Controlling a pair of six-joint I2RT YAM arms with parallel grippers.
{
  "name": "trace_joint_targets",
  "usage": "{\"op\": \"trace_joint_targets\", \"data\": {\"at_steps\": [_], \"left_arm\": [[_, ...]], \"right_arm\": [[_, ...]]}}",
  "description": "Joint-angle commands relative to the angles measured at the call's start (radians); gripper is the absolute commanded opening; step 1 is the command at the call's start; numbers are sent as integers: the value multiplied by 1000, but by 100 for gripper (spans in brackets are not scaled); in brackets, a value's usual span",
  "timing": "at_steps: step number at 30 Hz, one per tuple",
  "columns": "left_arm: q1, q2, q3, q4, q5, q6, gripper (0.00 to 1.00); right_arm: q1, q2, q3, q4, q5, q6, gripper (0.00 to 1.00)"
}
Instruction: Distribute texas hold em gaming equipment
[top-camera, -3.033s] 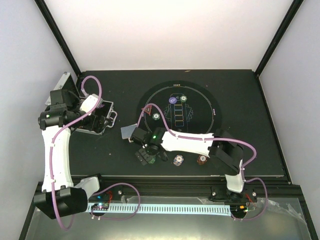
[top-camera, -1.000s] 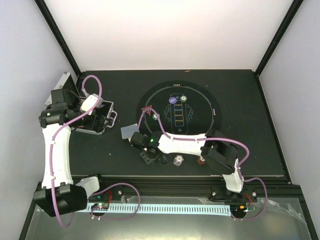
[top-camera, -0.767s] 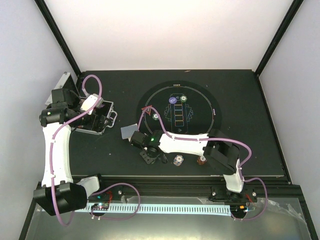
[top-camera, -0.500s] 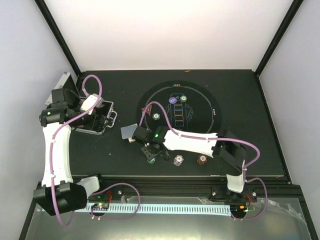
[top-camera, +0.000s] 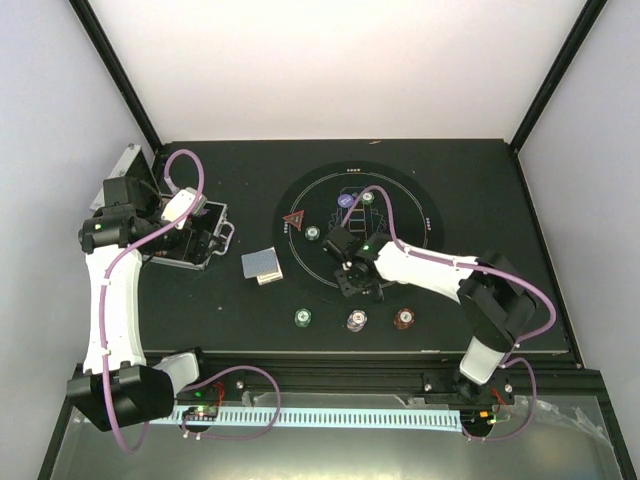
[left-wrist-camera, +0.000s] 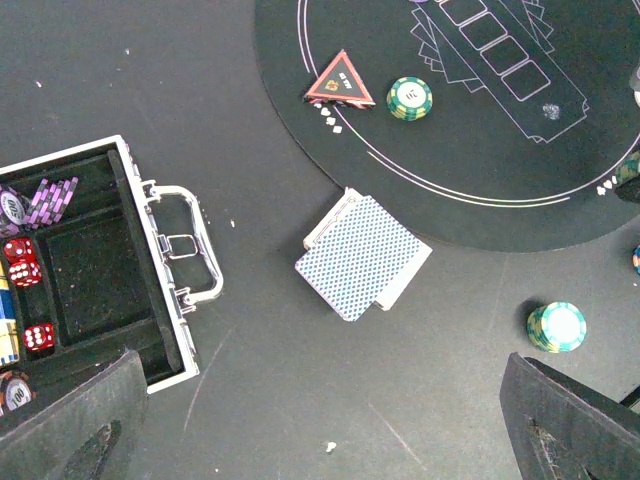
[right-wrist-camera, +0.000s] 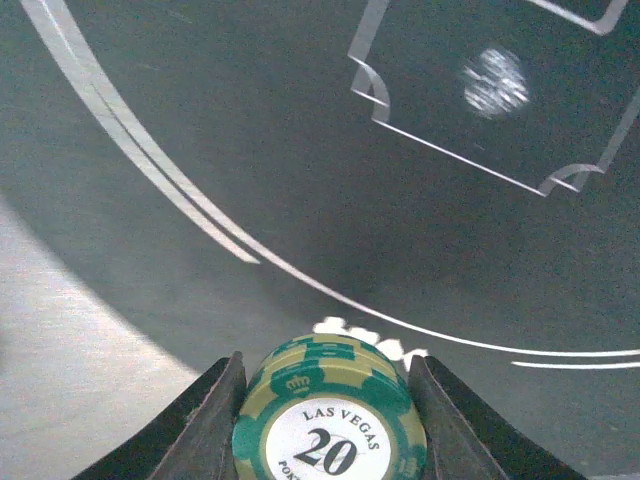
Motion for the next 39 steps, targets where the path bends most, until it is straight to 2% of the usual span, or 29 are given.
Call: {"op": "trace_joint_targets", "data": {"at_steps": [1, 8, 22, 26, 30, 34, 39], "left_arm": [[6, 6, 14, -5, 10, 11, 99], [5, 10, 20, -3, 11, 11, 99], [5, 14, 20, -5, 9, 11, 99], [6, 19, 21, -5, 11, 14, 99], [5, 22, 24, -7, 12, 15, 99], [5, 23, 24, -3, 8, 16, 99], [5, 28, 24, 1, 19, 12, 99]], "right_arm": [[-84, -36, -78, 68, 16, -36, 25], [-209, -12, -107, 110, 19, -77, 25], [-286, 80, -94, 158, 13, -99, 25], [-286, 85, -94, 162, 2, -99, 33], [-287, 85, -90, 159, -3, -101, 47], [-286, 69, -80, 141, 0, -101, 66], [-277, 13, -56, 97, 27, -83, 69]]}}
